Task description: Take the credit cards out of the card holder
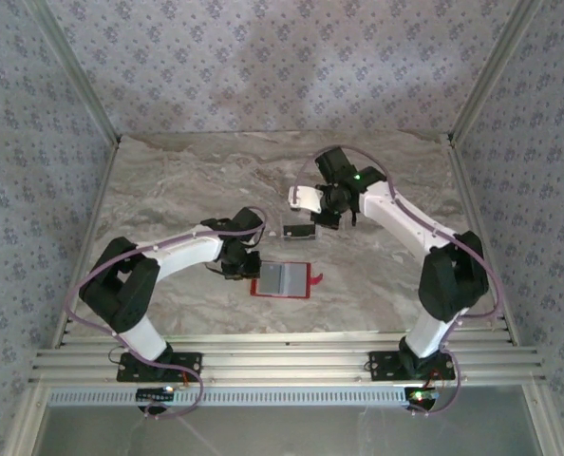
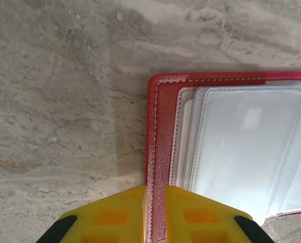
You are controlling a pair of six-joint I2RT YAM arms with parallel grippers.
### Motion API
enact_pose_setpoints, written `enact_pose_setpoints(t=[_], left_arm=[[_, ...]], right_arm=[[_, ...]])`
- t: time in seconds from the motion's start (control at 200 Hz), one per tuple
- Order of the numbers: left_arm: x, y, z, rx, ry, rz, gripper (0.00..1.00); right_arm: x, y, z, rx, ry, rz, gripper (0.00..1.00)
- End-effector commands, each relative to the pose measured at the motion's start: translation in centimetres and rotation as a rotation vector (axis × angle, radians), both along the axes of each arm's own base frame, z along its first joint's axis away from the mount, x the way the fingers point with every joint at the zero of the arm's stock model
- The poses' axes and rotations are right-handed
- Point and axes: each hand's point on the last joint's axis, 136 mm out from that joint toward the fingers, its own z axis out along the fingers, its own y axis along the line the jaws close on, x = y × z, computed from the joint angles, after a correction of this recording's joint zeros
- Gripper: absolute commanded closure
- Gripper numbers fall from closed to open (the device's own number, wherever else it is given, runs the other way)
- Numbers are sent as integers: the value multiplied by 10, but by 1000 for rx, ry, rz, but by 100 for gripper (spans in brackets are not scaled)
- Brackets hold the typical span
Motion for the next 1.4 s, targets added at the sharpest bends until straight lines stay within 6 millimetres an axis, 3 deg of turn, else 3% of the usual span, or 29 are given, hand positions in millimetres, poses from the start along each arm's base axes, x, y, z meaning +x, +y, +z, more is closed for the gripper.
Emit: enact_pose_setpoints(t=[0.0, 0.135, 0.33, 0.665, 0.885, 1.069, 1.399], left_arm=[[-10, 10, -12, 49, 50, -17, 83], [-14, 6, -16, 37, 70, -28, 85], [-17, 4, -15, 16, 71, -16, 86], [-18, 4, -15, 10, 73, -5, 86], [-16, 3, -13, 6, 67, -2, 86], [-14, 4, -12, 8, 65, -3, 86], [-14, 4, -11, 6, 62, -5, 86]], right_arm=[[2, -1, -2, -81, 21, 139, 100], [12, 11, -2, -79, 53, 182, 100], [23, 20, -18, -100, 87, 218, 100], [18, 27, -62, -155, 206, 254, 100], [8, 29, -77, -169, 290, 273, 100], [18, 34, -70, -164, 235, 270, 77], [49, 32, -35, -154, -15, 203, 68]])
